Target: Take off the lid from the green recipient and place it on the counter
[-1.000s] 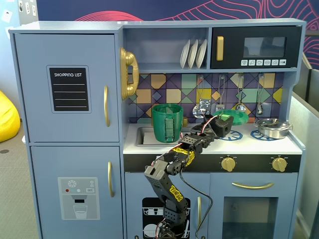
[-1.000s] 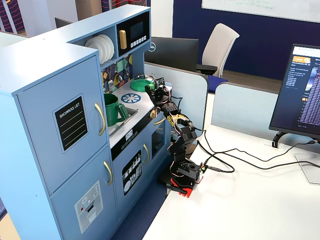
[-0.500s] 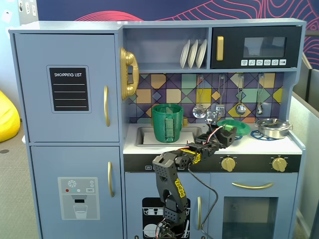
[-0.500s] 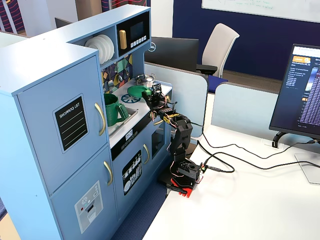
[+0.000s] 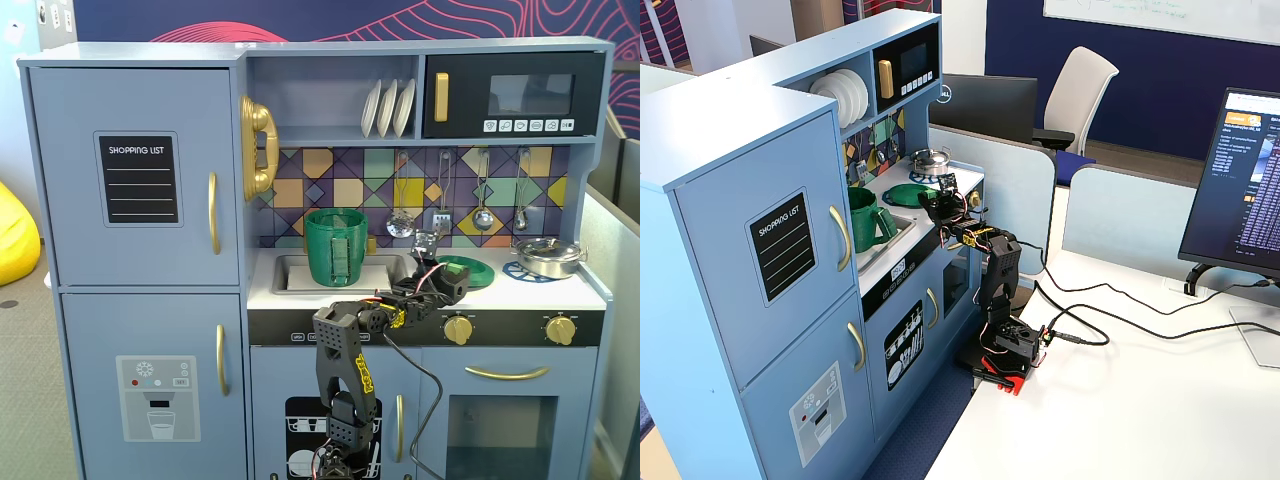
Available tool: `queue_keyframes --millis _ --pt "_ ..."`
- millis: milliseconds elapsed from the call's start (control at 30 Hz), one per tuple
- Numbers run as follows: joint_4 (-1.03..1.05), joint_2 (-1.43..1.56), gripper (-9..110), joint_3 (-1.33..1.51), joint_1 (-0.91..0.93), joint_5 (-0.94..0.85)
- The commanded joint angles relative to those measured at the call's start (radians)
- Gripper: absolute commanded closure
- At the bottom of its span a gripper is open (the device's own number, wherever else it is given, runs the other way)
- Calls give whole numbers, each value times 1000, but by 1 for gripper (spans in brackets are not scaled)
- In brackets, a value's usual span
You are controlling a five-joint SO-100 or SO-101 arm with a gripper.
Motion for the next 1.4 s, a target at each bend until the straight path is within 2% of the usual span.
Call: queue_keyframes --millis 0,167,300,633,900,1067,1367 --pt "-31 11 101 -34 -6 -2" --pt "-40 18 78 -32 -2 61" --pt "-48 23 65 -32 3 78" --pt "-49 84 65 9 8 54" --pt "103 457 65 199 5 40" --pt "293 689 66 273 17 48" --pt "1143 1074 77 230 -143 75"
